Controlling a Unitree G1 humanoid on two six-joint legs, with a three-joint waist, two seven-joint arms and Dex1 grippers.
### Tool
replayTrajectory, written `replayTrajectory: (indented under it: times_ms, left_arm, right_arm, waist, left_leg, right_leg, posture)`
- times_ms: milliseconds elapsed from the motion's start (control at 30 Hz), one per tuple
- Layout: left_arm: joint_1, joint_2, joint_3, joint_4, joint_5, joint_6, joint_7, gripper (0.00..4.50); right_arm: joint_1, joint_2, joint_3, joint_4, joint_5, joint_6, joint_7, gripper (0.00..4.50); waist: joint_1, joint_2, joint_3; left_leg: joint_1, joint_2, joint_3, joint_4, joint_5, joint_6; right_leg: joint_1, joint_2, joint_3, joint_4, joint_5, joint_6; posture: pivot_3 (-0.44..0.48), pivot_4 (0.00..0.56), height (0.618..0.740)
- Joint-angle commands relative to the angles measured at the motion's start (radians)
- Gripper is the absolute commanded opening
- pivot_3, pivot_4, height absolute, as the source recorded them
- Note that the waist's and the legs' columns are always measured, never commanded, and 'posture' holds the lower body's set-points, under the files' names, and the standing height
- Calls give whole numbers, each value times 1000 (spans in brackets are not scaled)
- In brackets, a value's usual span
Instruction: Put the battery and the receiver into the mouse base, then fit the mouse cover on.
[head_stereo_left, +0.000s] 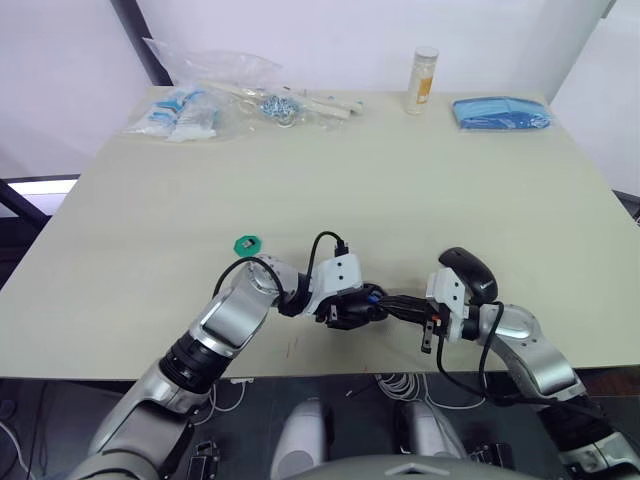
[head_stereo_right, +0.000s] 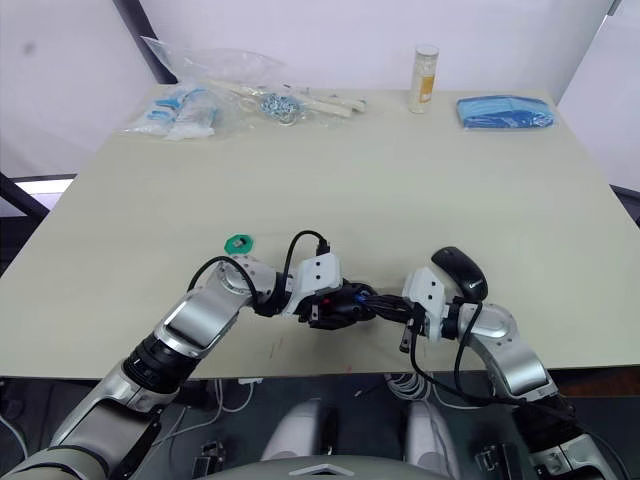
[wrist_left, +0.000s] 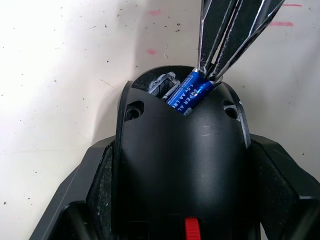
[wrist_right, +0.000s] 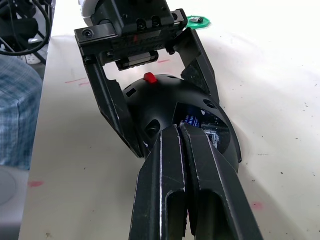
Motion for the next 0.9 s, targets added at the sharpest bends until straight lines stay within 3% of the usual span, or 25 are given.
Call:
replayTrajectory:
  times_ms: [33,400,700,900]
  left_arm:
    - [32,16,-56,26,15,46,-12,2990]
    - [38,19,-58,14,12,55,-7,2990]
    - [26,2,-62,48,19,29,2,2990]
    - [20,-6,-61,66,24,12,6,2990]
  right_arm:
    - [-7,9,38,86,-71,26,-23,57]
    - [-23,-46,116,103,-153,140,-12,57]
    - [58,-25,-54,-19,-27,-56,-24,57]
    - [135,-67,-147,-67,90,-45,47,57]
  waist:
    - [-1,0,0]
    - [-9,0,-8]
    - [1,2,-7]
    - [3,4,-3]
  left_leg:
    - [0,0,0,0,0,0]
    - [6,2,2,0,0,0]
    - [2,1,3,-1,0,0]
    - [2,1,4,0,0,0]
  right_leg:
    - [0,0,0,0,0,0]
    - [2,1,2,2,0,0]
    - [0,1,2,1,0,-1]
    - [0,0,3,1,0,0]
  posture:
    - [0,150,740]
    - [0,150,740]
    - [0,150,740]
    - [0,150,740]
